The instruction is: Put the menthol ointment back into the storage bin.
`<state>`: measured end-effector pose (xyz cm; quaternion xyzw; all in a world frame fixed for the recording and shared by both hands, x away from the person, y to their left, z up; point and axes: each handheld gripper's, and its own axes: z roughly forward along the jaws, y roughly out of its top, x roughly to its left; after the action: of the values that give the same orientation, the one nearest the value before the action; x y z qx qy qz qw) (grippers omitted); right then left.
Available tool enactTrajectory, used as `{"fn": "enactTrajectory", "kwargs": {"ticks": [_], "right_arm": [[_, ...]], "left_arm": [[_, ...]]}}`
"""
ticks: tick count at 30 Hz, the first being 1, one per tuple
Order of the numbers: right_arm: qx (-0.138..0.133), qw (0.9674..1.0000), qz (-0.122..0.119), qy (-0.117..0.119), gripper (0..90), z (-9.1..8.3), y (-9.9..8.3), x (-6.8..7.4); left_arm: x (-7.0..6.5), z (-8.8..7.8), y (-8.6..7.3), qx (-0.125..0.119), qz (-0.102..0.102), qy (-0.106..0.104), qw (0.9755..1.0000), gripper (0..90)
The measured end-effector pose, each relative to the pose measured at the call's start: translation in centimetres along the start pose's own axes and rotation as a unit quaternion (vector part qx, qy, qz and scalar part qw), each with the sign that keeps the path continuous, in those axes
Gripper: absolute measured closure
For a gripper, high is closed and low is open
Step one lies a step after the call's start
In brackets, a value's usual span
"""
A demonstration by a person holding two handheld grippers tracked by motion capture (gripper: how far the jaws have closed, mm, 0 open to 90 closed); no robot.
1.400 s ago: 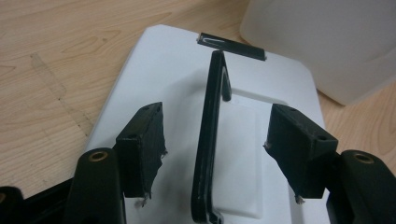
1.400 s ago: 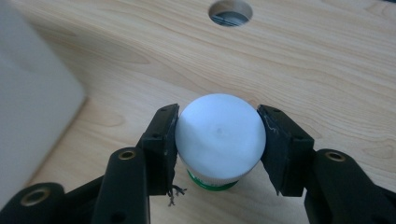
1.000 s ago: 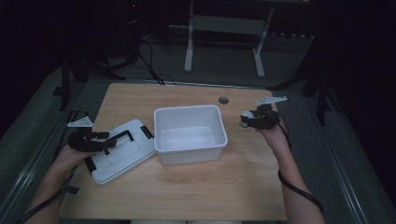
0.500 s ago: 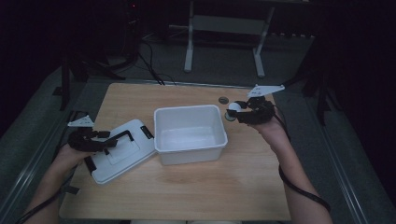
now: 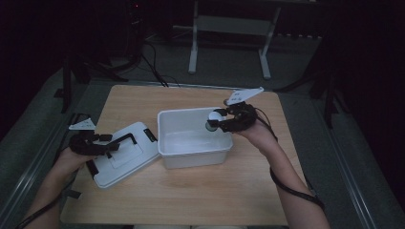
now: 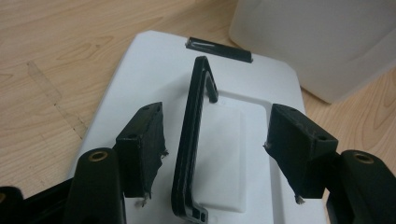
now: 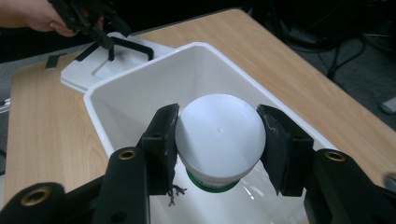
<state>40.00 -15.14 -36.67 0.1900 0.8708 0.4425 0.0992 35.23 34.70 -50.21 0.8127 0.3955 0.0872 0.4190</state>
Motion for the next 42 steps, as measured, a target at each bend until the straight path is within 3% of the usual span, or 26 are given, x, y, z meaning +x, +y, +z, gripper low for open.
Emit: {"fn": "enactTrajectory", "kwargs": {"ticks": [1, 5, 11, 16, 17, 19, 21, 26, 27, 30, 32, 37, 42], "right_arm": [[0.009, 0.9998, -0.008, 0.012, 50.1, 1.1, 0.3, 0.2], [0.020, 0.9993, -0.013, 0.029, 50.1, 2.8, 0.7, 0.3], [0.040, 0.9961, -0.034, 0.070, 50.1, 5.9, 1.0, 0.7], [0.049, 0.9945, -0.029, 0.088, 50.1, 7.4, 0.9, 1.0], [0.057, 0.9927, -0.036, 0.101, 50.1, 8.1, 0.9, 1.4], [0.062, 0.9918, -0.041, 0.104, 50.1, 8.3, 0.9, 1.6], [0.079, 0.9879, -0.057, 0.121, 50.1, 9.5, 0.8, 2.2], [0.089, 0.9840, -0.064, 0.141, 50.1, 10.6, 0.9, 2.7], [0.100, 0.9811, -0.067, 0.151, 50.1, 11.1, 0.9, 2.9], [0.107, 0.9791, -0.072, 0.157, 50.2, 11.4, 0.9, 3.1], [0.130, 0.9751, -0.077, 0.162, 50.1, 12.5, 0.6, 3.1], [0.153, 0.9715, -0.080, 0.163, 50.1, 14.0, 0.3, 3.0], [0.178, 0.9645, -0.096, 0.170, 50.1, 15.7, 0.0, 3.3]], "left_arm": [[0.0, 0.1, -0.1, 0.003, 0.001, 0.001, 1.0000, 36.7], [0.1, 0.1, -0.2, 0.001, 0.001, -0.001, 1.0000, 36.7], [0.3, -0.1, -0.5, 0.002, 0.000, 0.001, 1.0000, 36.7], [0.3, -0.2, -0.6, 0.002, -0.001, 0.002, 1.0000, 36.7], [0.3, -0.2, -0.6, 0.004, 0.000, 0.003, 1.0000, 36.7], [0.3, -0.2, -0.7, 0.004, 0.000, 0.003, 1.0000, 36.7], [0.4, -0.2, -0.7, 0.003, 0.000, 0.002, 1.0000, 36.7], [0.4, -0.2, -0.8, 0.005, -0.001, 0.004, 1.0000, 36.7], [0.4, -0.1, -0.8, 0.008, 0.001, 0.005, 1.0000, 36.6], [0.3, -0.1, -0.8, 0.009, 0.003, 0.005, 0.9999, 36.7], [0.3, -0.2, -0.8, 0.009, 0.004, 0.007, 0.9999, 36.7], [0.4, -0.1, -0.9, 0.009, 0.004, 0.006, 0.9999, 36.7], [0.4, 0.1, -1.2, 0.018, 0.007, 0.009, 0.9998, 36.7]]}}
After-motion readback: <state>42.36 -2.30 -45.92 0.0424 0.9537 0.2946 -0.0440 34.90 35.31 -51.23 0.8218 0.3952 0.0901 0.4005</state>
